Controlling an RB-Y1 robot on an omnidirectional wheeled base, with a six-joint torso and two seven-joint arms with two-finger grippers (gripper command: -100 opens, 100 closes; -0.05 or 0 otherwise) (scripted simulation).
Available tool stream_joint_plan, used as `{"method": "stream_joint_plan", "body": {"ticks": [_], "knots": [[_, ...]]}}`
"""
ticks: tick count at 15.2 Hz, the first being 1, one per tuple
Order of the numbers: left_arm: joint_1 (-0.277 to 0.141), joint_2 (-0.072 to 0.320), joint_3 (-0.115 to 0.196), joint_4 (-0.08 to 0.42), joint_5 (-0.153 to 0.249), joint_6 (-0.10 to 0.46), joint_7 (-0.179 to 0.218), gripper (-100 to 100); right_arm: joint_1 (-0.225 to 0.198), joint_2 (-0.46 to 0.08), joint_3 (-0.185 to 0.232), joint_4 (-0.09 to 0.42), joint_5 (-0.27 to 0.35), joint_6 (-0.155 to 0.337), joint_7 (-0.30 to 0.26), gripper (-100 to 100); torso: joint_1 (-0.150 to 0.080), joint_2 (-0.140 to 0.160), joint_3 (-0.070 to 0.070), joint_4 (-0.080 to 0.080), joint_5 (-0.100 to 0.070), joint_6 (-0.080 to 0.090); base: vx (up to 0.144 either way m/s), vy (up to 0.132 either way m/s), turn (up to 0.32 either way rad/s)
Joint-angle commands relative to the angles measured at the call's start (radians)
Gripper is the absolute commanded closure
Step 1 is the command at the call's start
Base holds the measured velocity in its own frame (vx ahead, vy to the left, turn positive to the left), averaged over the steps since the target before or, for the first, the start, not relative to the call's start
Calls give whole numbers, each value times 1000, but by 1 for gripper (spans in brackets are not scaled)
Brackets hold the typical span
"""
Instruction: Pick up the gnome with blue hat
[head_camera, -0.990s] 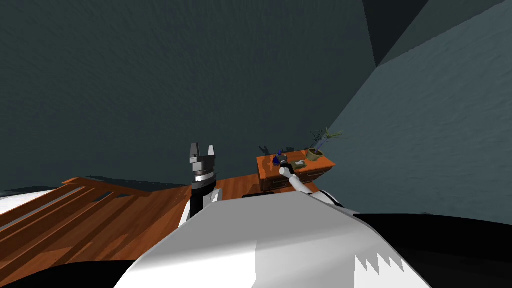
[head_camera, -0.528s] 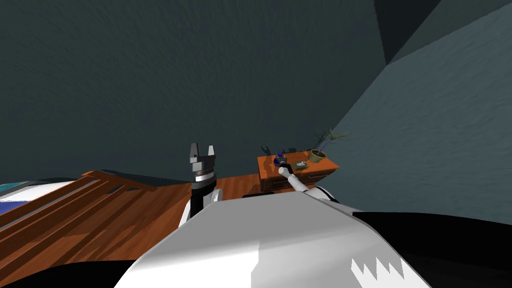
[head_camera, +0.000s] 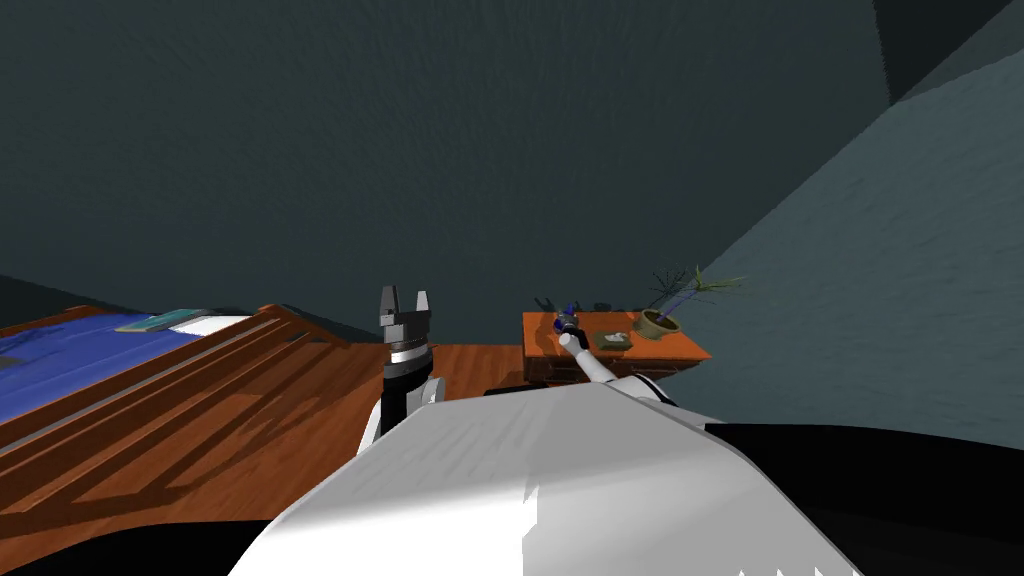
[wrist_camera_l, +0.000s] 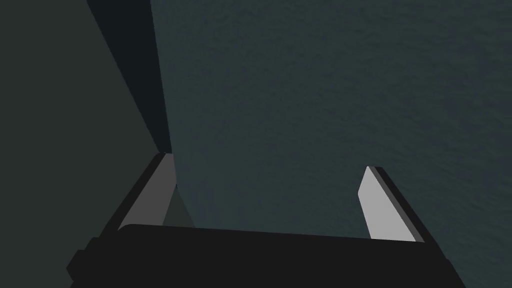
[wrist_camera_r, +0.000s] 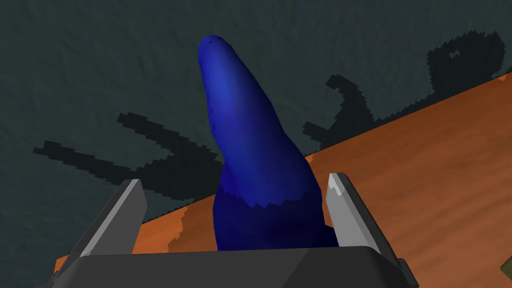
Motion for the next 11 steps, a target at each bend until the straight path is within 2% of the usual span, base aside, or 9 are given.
{"method": "stream_joint_plan", "body": {"ticks": [1,4,5,6,7,8,11], "knots": [[0,0,0,0,0,0,0,0,2,5,-44,3,-29,-21,41,-100,0,0,0,0,0,0,-68,-142,398],[0,0,0,0,0,0,0,0,8,13,-109,4,-71,-45,99,-100,-1,-1,-1,0,0,0,-72,-112,440],[0,0,0,0,0,0,0,0,8,13,-109,4,-71,-45,99,-100,0,-1,-1,0,0,0,-67,-83,263],[0,0,0,0,0,0,0,0,10,16,-130,5,-85,-53,118,-100,1,-2,-1,0,0,1,-56,-71,188],[0,0,0,0,0,0,0,0,10,15,-118,-7,-77,-40,109,-100,1,-2,-1,-1,0,1,-34,-46,82],[0,0,0,0,0,0,0,0,12,15,-123,-11,-81,-39,118,100,3,-4,-2,-1,0,1,-13,-19,2],[0,0,0,0,0,0,0,0,12,15,-122,-10,-80,-38,120,100,6,-7,-4,-1,1,2,-4,-5,3]]}}
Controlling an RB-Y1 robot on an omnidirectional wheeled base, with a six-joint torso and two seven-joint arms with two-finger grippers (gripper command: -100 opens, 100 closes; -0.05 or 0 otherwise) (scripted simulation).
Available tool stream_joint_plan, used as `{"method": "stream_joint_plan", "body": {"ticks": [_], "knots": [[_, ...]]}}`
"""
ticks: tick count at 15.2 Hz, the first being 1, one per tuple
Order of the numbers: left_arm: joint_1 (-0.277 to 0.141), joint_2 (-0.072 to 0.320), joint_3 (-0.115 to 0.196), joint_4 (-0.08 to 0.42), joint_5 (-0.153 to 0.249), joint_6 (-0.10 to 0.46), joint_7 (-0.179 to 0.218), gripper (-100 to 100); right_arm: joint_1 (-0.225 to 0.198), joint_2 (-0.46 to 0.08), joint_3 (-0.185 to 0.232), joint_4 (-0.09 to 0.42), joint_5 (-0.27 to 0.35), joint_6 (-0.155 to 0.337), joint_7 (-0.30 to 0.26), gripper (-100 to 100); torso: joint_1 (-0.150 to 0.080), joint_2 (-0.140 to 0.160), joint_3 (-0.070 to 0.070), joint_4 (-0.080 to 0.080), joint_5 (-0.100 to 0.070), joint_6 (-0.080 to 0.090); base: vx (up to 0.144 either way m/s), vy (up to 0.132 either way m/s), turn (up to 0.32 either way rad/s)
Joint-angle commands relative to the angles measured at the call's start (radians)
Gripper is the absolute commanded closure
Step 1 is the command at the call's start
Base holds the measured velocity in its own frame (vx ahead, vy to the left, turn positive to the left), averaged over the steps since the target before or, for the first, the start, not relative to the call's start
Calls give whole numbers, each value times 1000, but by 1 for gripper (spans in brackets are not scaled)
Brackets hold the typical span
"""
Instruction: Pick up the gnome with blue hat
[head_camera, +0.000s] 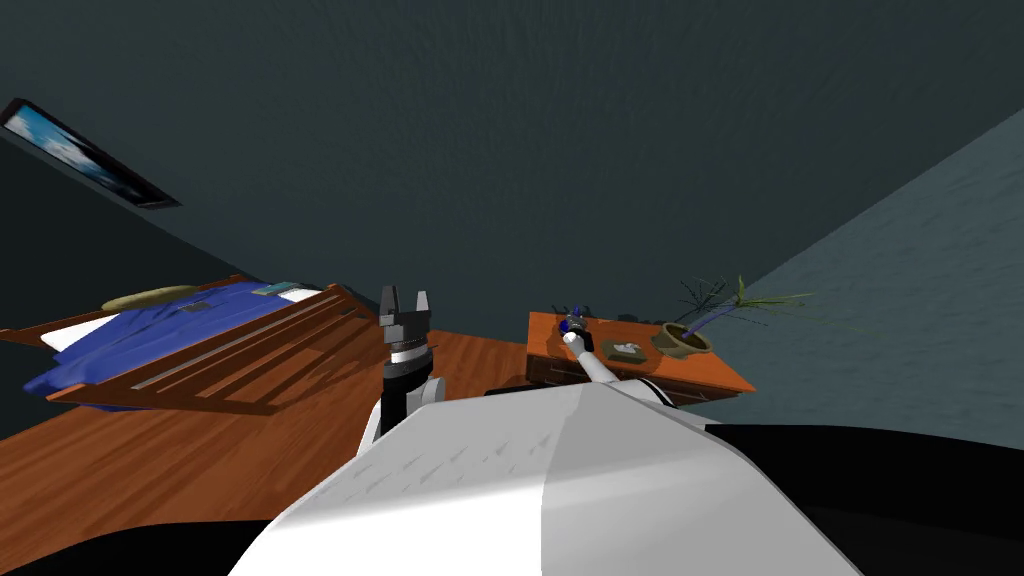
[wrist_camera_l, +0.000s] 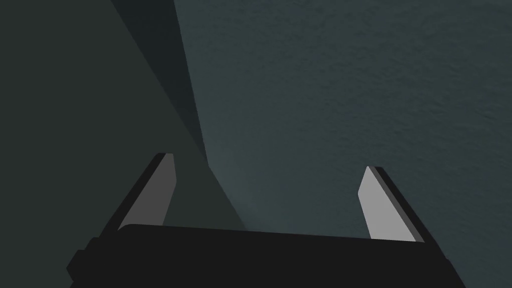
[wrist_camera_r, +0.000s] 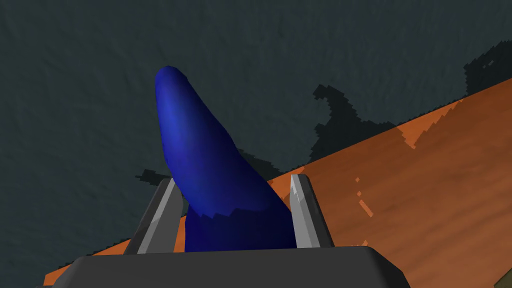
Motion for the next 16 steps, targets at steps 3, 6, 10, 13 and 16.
{"method": "stream_joint_plan", "body": {"ticks": [3,6,10,13,16], "knots": [[0,0,0,0,0,0,0,0,-6,-5,35,15,22,1,-40,100,1,-1,0,-1,1,2,23,31,-193],[0,0,0,0,0,0,0,0,-9,-10,78,14,50,17,-79,100,5,-3,-2,-1,2,5,74,94,-386],[0,0,0,0,0,0,0,0,-15,-18,143,15,92,41,-137,100,6,-3,-3,-3,1,5,57,88,-317],[0,0,0,0,0,0,0,0,-18,-24,186,12,120,57,-176,100,4,-1,-2,-4,-2,1,20,45,-84],[0,0,0,0,0,0,0,0,-32,-17,193,5,120,50,-192,100,10,-4,-8,-12,6,8,47,72,-322]]}}
